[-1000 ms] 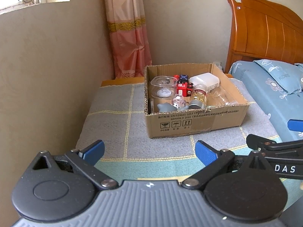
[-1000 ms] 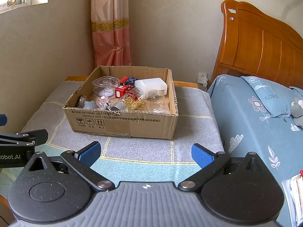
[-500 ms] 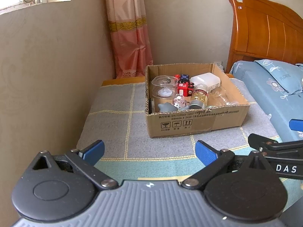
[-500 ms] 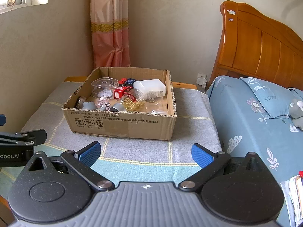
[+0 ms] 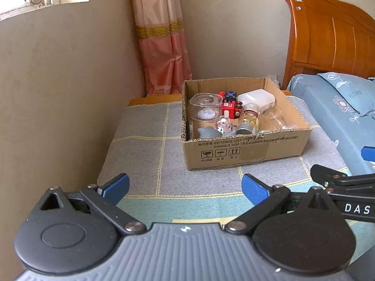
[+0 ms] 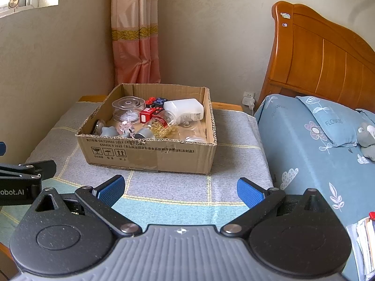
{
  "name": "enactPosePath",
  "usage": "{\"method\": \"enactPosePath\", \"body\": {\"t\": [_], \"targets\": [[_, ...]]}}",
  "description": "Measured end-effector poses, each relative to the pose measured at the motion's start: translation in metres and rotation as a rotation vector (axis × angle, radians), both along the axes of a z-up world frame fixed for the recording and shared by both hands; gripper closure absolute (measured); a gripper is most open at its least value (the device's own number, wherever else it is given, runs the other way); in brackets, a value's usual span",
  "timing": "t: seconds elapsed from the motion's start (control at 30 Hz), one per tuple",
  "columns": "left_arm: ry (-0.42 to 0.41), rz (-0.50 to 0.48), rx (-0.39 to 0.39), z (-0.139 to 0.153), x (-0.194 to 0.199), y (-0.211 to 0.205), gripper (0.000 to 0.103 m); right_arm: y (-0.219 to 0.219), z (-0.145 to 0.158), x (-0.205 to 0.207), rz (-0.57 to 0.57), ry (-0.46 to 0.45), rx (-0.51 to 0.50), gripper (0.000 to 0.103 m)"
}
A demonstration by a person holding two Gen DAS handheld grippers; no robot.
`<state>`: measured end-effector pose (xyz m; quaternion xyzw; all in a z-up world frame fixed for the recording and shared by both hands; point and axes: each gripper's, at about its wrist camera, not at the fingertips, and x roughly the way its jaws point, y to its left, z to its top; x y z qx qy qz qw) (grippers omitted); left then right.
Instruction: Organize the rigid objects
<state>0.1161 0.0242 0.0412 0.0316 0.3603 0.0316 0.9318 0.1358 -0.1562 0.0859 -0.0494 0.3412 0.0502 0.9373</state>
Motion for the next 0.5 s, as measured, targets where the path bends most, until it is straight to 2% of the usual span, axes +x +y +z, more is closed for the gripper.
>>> {"method": "enactPosePath", "body": {"t": [0.5], "targets": [[-0.005, -0.004, 0.018, 0.0012, -0.0015, -0.0027, 0.002, -0.0001, -0.0012, -0.0011, 0.002, 0.001, -0.002, 0.0]]}}
